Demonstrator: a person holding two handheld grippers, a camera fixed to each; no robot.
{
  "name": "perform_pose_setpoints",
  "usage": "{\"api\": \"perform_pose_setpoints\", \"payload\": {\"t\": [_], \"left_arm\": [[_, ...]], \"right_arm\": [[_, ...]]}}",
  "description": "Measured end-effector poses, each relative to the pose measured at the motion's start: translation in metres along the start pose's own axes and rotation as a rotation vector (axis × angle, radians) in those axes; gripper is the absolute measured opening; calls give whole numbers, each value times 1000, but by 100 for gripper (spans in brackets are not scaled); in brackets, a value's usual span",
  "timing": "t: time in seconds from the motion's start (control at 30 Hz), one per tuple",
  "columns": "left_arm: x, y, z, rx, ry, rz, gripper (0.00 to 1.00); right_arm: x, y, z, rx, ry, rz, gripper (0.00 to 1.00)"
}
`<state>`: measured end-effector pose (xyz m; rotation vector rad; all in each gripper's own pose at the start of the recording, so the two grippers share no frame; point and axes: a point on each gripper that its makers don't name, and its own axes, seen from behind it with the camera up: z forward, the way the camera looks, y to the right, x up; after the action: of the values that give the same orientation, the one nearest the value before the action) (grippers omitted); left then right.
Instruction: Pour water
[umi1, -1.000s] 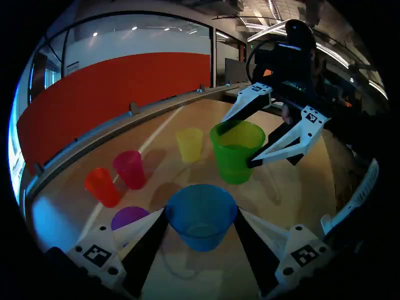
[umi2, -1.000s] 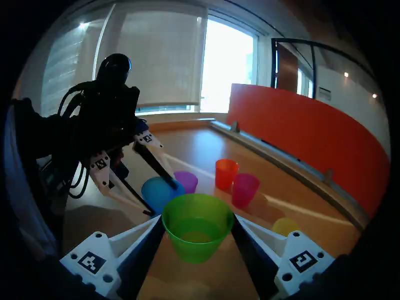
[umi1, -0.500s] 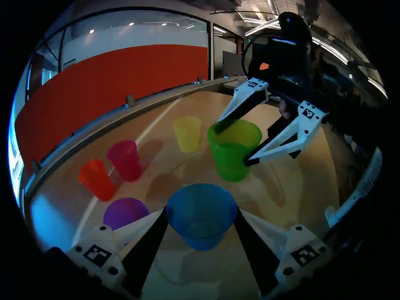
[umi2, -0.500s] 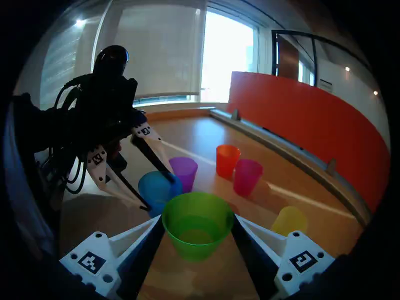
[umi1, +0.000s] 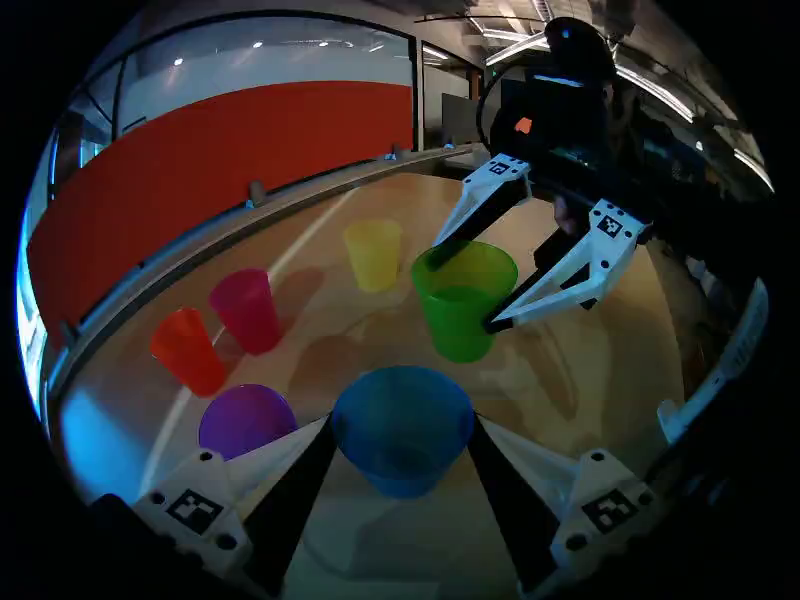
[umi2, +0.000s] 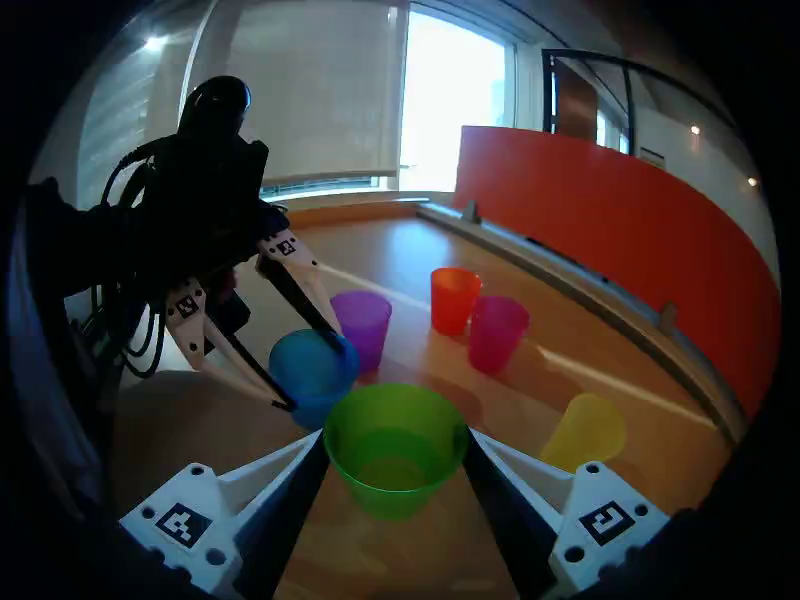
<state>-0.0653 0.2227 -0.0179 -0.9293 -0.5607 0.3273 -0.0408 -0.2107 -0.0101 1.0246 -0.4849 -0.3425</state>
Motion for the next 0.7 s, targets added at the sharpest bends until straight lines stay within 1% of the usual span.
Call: {"api": "perform_pose_setpoints", "payload": {"t": [0.3, 0.7], "left_arm": [[-7, 1, 4, 2, -8, 10, 89], [-15, -1, 2, 0, -17, 25, 89]], "right_arm": [[-5, 1, 5, -4, -11, 1, 93], [-14, -1, 14, -3, -29, -7, 93]]}}
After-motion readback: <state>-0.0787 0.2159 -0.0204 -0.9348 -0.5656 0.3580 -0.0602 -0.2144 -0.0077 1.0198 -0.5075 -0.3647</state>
